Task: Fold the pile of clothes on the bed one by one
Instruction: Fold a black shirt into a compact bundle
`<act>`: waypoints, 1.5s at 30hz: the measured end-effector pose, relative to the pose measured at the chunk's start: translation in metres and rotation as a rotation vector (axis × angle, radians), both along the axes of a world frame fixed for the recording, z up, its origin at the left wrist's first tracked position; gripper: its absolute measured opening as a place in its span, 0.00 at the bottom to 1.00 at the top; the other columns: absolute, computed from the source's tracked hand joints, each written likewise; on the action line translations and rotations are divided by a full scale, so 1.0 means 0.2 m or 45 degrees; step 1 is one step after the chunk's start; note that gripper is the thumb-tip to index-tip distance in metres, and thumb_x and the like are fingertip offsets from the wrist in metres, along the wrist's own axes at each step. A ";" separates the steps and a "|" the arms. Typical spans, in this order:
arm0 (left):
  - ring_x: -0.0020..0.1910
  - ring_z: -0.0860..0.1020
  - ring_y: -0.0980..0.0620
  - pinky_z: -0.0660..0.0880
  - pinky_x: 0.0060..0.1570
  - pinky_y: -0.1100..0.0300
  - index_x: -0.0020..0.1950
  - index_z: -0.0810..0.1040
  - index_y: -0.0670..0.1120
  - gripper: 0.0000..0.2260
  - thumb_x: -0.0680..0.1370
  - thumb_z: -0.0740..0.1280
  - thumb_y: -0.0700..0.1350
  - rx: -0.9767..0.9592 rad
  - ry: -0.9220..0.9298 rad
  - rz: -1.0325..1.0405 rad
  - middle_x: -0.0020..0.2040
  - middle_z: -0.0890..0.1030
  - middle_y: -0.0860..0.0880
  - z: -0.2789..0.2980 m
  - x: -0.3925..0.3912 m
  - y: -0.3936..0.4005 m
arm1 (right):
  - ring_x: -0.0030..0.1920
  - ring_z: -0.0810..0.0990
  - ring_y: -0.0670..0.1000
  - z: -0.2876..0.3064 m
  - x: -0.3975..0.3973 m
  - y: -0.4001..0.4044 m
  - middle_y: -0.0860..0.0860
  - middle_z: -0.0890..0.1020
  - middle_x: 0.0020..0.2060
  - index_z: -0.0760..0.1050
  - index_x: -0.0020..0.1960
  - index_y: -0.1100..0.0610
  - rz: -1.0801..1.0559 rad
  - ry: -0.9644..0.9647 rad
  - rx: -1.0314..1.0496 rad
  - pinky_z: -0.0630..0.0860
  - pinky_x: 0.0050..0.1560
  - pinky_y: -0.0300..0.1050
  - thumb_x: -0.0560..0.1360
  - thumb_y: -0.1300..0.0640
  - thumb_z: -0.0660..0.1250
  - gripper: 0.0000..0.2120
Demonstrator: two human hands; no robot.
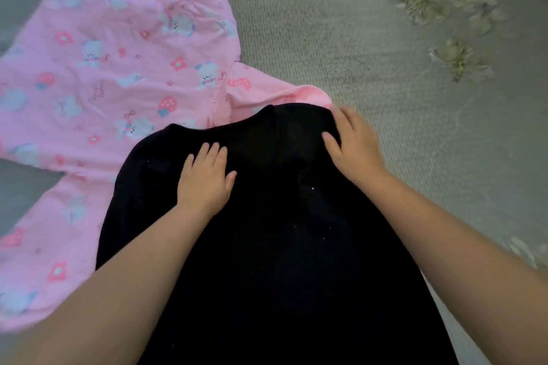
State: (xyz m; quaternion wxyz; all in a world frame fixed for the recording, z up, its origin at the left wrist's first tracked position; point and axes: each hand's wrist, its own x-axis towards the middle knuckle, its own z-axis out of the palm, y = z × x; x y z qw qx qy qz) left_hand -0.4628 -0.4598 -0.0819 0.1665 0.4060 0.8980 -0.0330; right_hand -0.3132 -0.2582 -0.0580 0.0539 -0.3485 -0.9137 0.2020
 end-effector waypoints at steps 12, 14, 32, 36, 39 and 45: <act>0.67 0.31 0.55 0.34 0.69 0.55 0.74 0.38 0.47 0.29 0.80 0.46 0.58 -0.081 -0.204 -0.112 0.75 0.38 0.50 -0.11 0.87 -0.35 | 0.42 0.79 0.63 0.00 1.00 -0.66 0.64 0.79 0.43 0.78 0.51 0.68 -0.240 -0.601 -0.063 0.74 0.39 0.53 0.66 0.59 0.75 0.18; 0.67 0.30 0.54 0.35 0.69 0.54 0.73 0.36 0.48 0.29 0.79 0.46 0.59 -0.171 -0.225 -0.116 0.73 0.35 0.50 -0.13 0.91 -0.41 | 0.37 0.78 0.60 0.00 1.02 -0.64 0.62 0.79 0.38 0.78 0.45 0.68 -0.294 -0.543 -0.107 0.67 0.34 0.46 0.72 0.62 0.67 0.08; 0.74 0.55 0.46 0.56 0.70 0.49 0.72 0.60 0.39 0.24 0.78 0.61 0.42 0.195 -0.283 0.420 0.73 0.60 0.42 0.24 0.68 -0.83 | 0.42 0.78 0.50 0.64 0.28 -0.75 0.53 0.77 0.42 0.72 0.57 0.65 -0.365 0.240 -1.751 0.76 0.39 0.41 0.79 0.64 0.56 0.10; 0.70 0.62 0.37 0.61 0.66 0.43 0.68 0.65 0.32 0.22 0.75 0.65 0.34 0.264 -0.244 0.616 0.68 0.66 0.34 0.30 0.54 -1.10 | 0.61 0.74 0.56 0.48 0.04 -1.03 0.58 0.72 0.62 0.61 0.71 0.62 -0.250 0.119 -1.792 0.74 0.57 0.44 0.79 0.65 0.55 0.20; 0.65 0.68 0.36 0.63 0.64 0.46 0.67 0.67 0.33 0.22 0.75 0.66 0.35 0.334 -0.302 0.641 0.65 0.71 0.34 0.28 0.49 -1.15 | 0.60 0.74 0.53 0.33 0.10 -1.04 0.56 0.76 0.59 0.73 0.62 0.62 -0.050 -0.059 -1.007 0.67 0.58 0.34 0.78 0.64 0.56 0.15; 0.53 0.75 0.46 0.70 0.53 0.55 0.73 0.59 0.49 0.28 0.76 0.64 0.53 0.488 -0.664 0.862 0.60 0.74 0.42 0.18 0.49 -0.82 | 0.67 0.66 0.55 0.10 0.38 -0.86 0.55 0.68 0.66 0.65 0.69 0.58 0.353 -0.456 -0.111 0.63 0.65 0.44 0.75 0.54 0.64 0.25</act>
